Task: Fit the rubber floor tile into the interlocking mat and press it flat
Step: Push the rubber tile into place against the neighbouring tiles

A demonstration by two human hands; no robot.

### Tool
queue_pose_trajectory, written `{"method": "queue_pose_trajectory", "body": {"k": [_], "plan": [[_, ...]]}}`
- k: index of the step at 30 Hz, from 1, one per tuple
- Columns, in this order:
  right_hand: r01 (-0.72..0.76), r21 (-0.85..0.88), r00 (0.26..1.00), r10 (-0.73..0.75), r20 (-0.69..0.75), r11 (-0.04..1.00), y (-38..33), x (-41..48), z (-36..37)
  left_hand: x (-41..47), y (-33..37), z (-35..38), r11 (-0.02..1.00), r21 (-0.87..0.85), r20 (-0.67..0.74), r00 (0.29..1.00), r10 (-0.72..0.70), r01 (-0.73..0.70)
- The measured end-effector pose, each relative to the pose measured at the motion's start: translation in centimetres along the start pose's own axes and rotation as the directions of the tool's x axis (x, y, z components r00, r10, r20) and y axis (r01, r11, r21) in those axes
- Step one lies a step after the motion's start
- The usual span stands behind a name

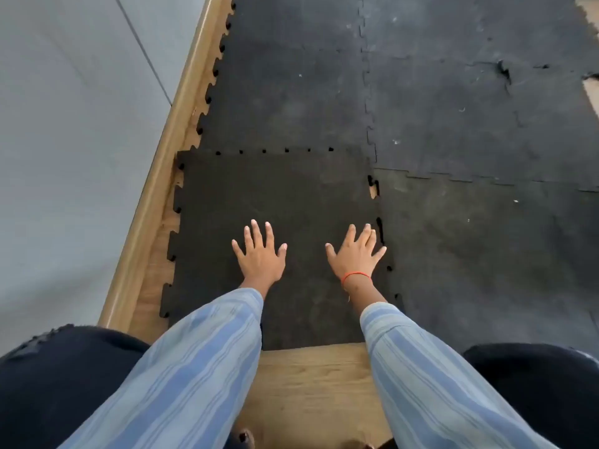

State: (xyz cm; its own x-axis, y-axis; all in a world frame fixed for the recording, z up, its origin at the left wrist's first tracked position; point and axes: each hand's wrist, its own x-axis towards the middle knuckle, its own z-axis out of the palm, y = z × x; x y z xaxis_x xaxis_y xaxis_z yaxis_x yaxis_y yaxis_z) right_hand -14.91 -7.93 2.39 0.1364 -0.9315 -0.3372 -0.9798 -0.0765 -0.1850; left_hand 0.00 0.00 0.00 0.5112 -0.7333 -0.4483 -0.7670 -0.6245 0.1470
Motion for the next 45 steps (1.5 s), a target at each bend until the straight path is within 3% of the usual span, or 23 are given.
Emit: {"method": "queue_pose_trajectory", "body": {"k": [5, 12, 19, 30, 45], "plan": [[-0.231, 0.081, 0.969, 0.222, 0.107, 0.970, 2.1, 0.9, -0.2, 1.0, -3.8, 0.5, 0.995, -0.001, 0.048, 0.993, -0.103, 0.104], [-0.227, 0.028, 0.968, 0.222, 0.115, 0.973, 3.1, 2.6, -0.4, 2.0, -6.3, 1.0, 0.994, -0.018, -0.033, 0.993, -0.111, 0.110], [-0.191, 0.010, 0.979, 0.190, 0.079, 0.981, 3.8, 2.5, -0.1, 3.5, -8.3, -0.6, 0.929, -0.162, -0.020, 0.940, -0.340, 0.333], [-0.148, -0.066, 0.989, 0.146, -0.033, 0.987, 4.8, -0.8, 1.3, 7.0, -8.9, -2.9, 0.818, -0.316, 0.024, 0.866, -0.499, 0.480], [-0.217, 0.033, 0.968, 0.220, -0.121, 0.975, 6.8, -5.2, 3.7, 5.4, -8.9, -2.2, 0.863, -0.247, -0.009, 0.890, -0.456, 0.440]]}}
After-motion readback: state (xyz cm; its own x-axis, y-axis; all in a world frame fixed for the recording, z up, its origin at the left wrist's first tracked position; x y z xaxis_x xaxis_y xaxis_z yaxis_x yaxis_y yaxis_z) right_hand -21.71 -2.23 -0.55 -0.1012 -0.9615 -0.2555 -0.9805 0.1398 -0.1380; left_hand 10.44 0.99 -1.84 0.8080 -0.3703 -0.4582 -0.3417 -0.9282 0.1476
